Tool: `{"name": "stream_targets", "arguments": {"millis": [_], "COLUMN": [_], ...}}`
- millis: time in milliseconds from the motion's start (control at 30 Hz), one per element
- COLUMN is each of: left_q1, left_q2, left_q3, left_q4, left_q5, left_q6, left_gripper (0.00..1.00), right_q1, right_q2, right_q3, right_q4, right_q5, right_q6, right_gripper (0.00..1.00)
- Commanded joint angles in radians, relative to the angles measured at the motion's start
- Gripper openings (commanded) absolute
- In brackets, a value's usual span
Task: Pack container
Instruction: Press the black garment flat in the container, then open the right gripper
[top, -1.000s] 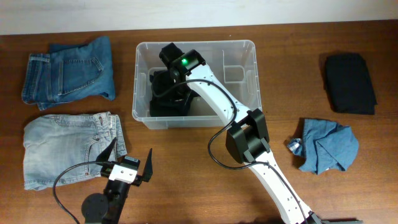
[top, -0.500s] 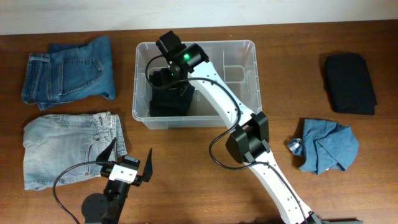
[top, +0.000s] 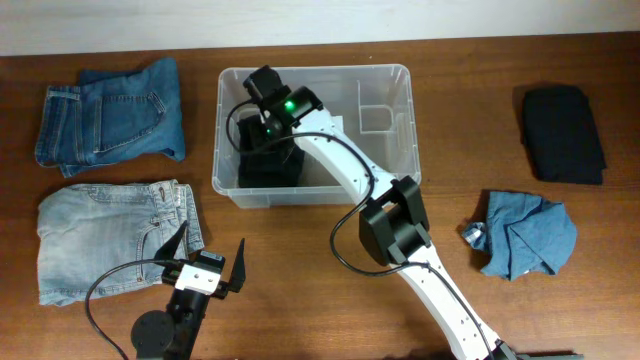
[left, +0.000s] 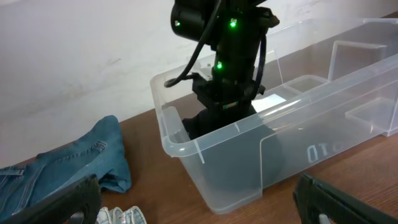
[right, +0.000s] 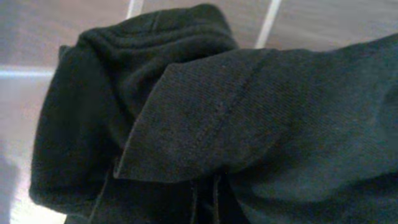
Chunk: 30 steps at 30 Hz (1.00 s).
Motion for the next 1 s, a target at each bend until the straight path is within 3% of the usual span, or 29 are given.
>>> {"name": "stream_targets", "arguments": {"millis": [0,433,667,967], "left_q1": [0.005,0.005,0.005,0.005], "left_q2": [-0.006,-0.006,-0.006,-0.006], "left_q3": [-0.002,-0.002,-0.002,-0.002], "left_q4": [-0.007,-0.007,-0.007,-0.007], "left_q5": [0.0,0.0,0.0,0.0], "left_q6": [0.011,0.011,0.011,0.011], "left_gripper": [0.99,0.99,0.99,0.99], "right_q1": [0.029,-0.016,-0.006,0.039], "right_q2": [-0.013,-0.073,-0.063,-0.061], "right_q3": [-0.01,0.197,0.177,0.098], "right_q4": [0.0,-0.239,-0.415,-0.418], "right_q5": [-0.022,0.039,0.02,-0.006], "right_q6": [-0.018,-0.01,0.047,0.07], "right_gripper": [0.04,0.06,0.06,0.08]}}
